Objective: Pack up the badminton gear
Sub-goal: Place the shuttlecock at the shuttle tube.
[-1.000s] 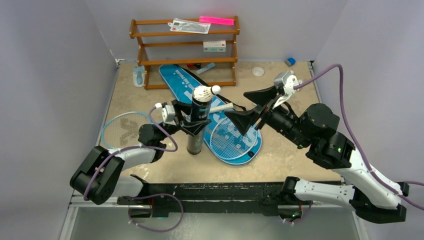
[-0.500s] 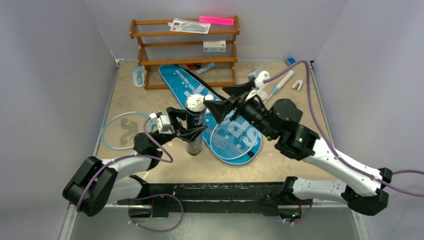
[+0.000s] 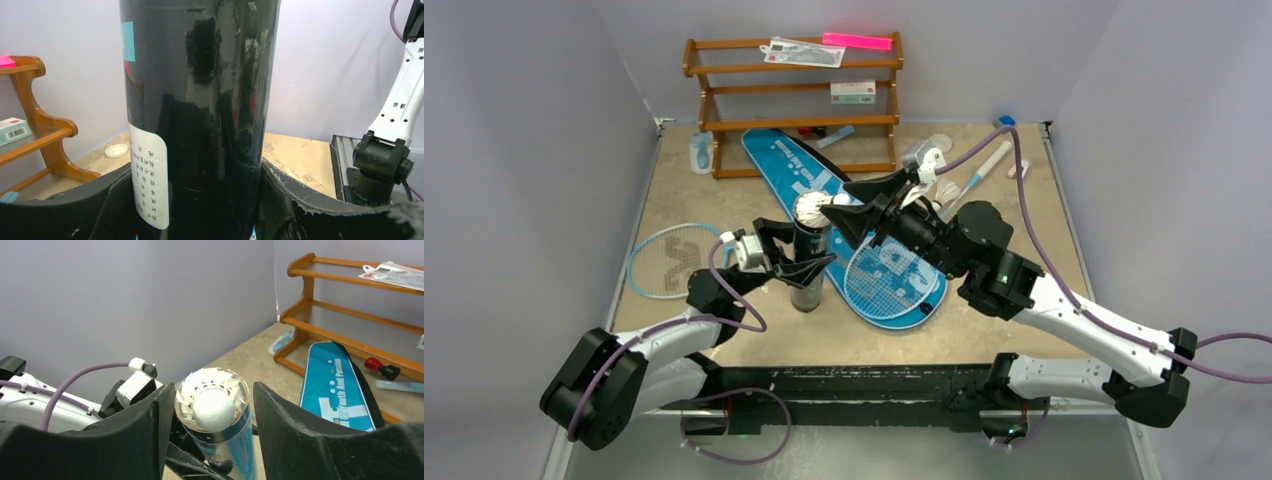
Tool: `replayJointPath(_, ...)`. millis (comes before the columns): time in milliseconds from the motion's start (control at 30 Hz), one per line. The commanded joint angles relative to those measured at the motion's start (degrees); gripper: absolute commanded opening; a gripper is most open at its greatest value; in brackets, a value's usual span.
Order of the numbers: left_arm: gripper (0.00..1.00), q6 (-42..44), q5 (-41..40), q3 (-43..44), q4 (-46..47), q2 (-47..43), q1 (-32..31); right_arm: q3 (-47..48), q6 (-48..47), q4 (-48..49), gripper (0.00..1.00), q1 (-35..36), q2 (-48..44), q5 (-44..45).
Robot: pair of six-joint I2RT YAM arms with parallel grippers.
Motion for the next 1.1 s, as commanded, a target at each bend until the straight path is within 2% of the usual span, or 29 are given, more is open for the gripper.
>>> replayJointPath(0,0.34,1.15,-0.65,-0.4,1.89,-0.57,-0.33,-0.87,0.02,3.66,0.61,-0.04,-1.22,-1.0)
replayJointPath(100,0.34,0.73,-0.35,-0.53,2.59,-0.1,-0.34,-1.39,0.18,3.94,0.61,0.04,-1.18,-1.01)
replayJointPath(267,0.35,0.08,-0.26,-1.13,3.97,0.37,-0.34,-1.2,0.26,4.03,0.41,-0.01,-0.68,-1.51)
replayJointPath(367,0.59,0.27,-0.86,-1.32,2.77,-0.38,-0.35,-0.37,0.17,3.59,0.31,0.04,-0.47,-1.75)
replayJointPath(467,0.66,0.88,-1.29,-1.31,0.12,-1.81,-0.33,1.13,-0.11,1.69,0.23,0.02,0.07,-1.91)
replayJointPath(667,0.73,2.29,-2.49,-1.04,-6.81,-5.71,-0.32,4.36,-0.12,-2.39,0.18,0.03,1.04,-3.32)
replayJointPath(767,0.92,3.31,-3.36,-0.59,-12.0,-8.88,-0.32,7.81,-0.37,-6.2,0.16,-0.03,2.6,-4.78)
replayJointPath(800,0.95,3.58,-3.71,-0.43,-13.58,-9.83,-0.29,9.07,-0.45,-7.53,0.16,-0.04,3.29,-5.09)
replayJointPath(900,1.0,4.46,-4.24,-0.1,-17.09,-11.96,-0.32,13.1,-0.51,-12.13,0.16,0.04,5.51,-5.93)
replayJointPath(1067,1.0,4.77,-4.32,0.2,-20.17,-13.91,-0.31,17.36,-0.79,-17.13,0.15,0.01,7.84,-6.76)
